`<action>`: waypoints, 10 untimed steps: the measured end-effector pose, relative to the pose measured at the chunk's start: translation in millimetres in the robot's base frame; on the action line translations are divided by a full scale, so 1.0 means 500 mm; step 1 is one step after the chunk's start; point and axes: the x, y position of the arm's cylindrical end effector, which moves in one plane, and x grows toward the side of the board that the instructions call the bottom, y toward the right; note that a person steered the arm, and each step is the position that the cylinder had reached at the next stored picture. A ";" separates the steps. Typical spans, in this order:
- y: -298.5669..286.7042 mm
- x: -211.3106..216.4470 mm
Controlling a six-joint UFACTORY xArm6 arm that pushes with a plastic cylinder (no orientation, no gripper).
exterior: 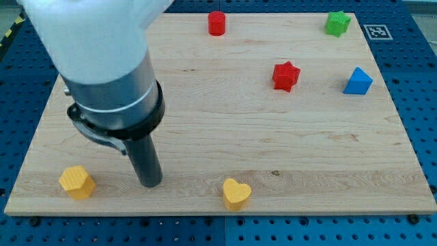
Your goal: Push the heart vertically below the red star
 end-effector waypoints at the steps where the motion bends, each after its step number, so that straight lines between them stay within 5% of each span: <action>1: 0.058 0.057; 3: 0.108 0.059; 5: 0.313 0.059; 10: 0.587 0.044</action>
